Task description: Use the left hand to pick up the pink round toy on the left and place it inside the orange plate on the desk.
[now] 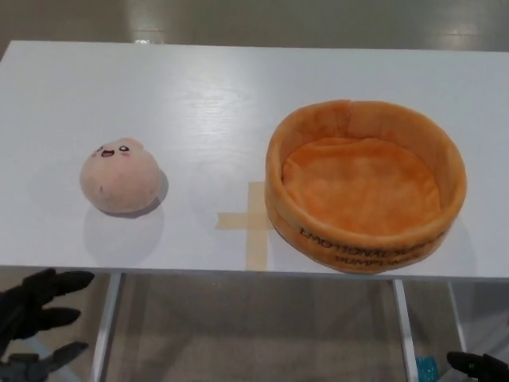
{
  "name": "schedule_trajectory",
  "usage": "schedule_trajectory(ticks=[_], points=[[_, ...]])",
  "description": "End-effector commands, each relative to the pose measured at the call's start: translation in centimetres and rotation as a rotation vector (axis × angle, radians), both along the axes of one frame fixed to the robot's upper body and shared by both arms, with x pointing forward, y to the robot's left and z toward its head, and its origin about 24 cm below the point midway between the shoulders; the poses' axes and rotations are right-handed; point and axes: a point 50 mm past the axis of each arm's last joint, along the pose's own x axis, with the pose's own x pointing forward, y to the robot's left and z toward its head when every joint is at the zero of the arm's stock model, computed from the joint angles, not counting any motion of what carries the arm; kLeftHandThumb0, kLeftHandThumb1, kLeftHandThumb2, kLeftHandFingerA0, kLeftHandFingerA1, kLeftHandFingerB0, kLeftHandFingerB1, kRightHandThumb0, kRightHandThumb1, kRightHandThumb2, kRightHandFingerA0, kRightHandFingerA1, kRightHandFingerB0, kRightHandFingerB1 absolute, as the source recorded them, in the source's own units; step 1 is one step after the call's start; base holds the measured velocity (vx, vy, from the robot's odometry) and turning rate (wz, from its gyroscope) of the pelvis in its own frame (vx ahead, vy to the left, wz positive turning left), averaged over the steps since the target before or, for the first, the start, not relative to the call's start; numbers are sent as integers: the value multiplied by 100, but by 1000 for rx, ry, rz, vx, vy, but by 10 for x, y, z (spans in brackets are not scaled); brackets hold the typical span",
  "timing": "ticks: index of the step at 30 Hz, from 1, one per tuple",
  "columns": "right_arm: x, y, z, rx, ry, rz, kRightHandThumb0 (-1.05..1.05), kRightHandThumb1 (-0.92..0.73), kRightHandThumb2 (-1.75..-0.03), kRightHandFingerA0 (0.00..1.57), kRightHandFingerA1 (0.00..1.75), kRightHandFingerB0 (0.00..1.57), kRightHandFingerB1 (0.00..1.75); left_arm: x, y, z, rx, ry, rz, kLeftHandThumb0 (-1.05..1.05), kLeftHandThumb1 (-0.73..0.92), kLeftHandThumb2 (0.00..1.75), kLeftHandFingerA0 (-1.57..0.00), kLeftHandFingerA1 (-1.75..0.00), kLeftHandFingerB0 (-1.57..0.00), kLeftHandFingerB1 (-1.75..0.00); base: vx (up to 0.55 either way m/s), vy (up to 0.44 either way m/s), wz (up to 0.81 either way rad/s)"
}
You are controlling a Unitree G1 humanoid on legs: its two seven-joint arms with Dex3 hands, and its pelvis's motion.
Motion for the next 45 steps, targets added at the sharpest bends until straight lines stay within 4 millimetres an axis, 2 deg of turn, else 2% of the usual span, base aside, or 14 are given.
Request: schedule_trajectory(ticks=[1, 2, 5, 6, 8, 9, 13, 14, 19, 22, 28, 30, 33, 45], points=[[-5, -1, -2, -8, -8, -32, -38, -51, -56, 70, 51, 56, 41, -60, -58, 165, -153, -208, -1110, -51, 39, 82, -44, -60, -29, -49, 0, 0, 0], [-5, -1, -2, -6, -10, -33, -37, -52, -56, 70, 53, 57, 42, -64, -59, 171, -159, -230, -1120, -56, 59, 57, -52, -48, -44, -38, 0, 0, 0], [-6, -1, -2, 2, -9, -40, -36, -52, -56, 70, 54, 58, 41, -70, -64, 186, -139, -246, -1181, -62, 60, 59, -50, -51, -43, -37, 0, 0, 0], [-6, -1, -2, 0, -9, -40, -37, -52, -56, 70, 54, 57, 42, -70, -66, 191, -149, -231, -1227, -60, 45, 90, -43, -62, -30, -51, 0, 0, 0], [-5, -1, -2, -8, -10, -35, -38, -52, -56, 69, 53, 56, 42, -69, -68, 198, -157, -218, -1301, -58, 42, 86, -44, -61, -32, -50, 0, 0, 0], [-5, -1, -2, -11, -11, -33, -37, -52, -56, 70, 54, 56, 41, -68, -68, 200, -162, -202, -1316, -45, 54, 56, -47, -49, -44, -37, 0, 0, 0], [-4, -2, -1, -15, -13, -33, -39, -52, -57, 70, 51, 56, 41, -66, -68, 204, -159, -153, -1340, -33, 52, 55, -52, -47, -49, -38, 0, 0, 0], [-2, -2, 0, -10, -18, -37, -36, -51, -56, 70, 51, 56, 41, -62, -69, 197, -169, -103, -1323, -50, 59, 58, -54, -52, -54, -41, 0, 0, 0], [3, -2, 3, 8, -34, -44, -37, -52, -57, 69, 50, 56, 41, -57, -74, 178, -209, -41, -1292, -52, 61, 58, -52, -54, -52, -43, 0, 0, 0], [4, -3, 4, 8, -35, -42, -38, -53, -57, 68, 51, 56, 41, -60, -64, 185, -399, -143, -1159, -42, 53, 56, -51, -54, -53, -47, 0, 0, 0], [5, -2, 4, 6, -39, -40, -38, -52, -56, 70, 54, 57, 42, -61, -52, 203, -510, -341, -1013, -40, 52, 56, -36, -45, -35, -33, 0, 0, 0], [5, -1, 4, -1, -36, -37, -39, -52, -57, 69, 53, 56, 41, -55, -53, 206, -512, -446, -923, -43, 37, 67, -28, -52, -31, -43, 0, 0, 0], [5, -1, 4, -8, -33, -33, -38, -53, -56, 69, 54, 57, 41, -49, -55, 209, -556, -555, -795, -40, 39, 64, -28, -51, -31, -42, 0, 0, 0], [4, -2, 3, 4, -26, -46, -36, -53, -56, 70, 56, 57, 41, -18, -51, 197, -258, -749, -503, -43, 44, 62, -15, -41, -16, -33, 0, 0, 0]])
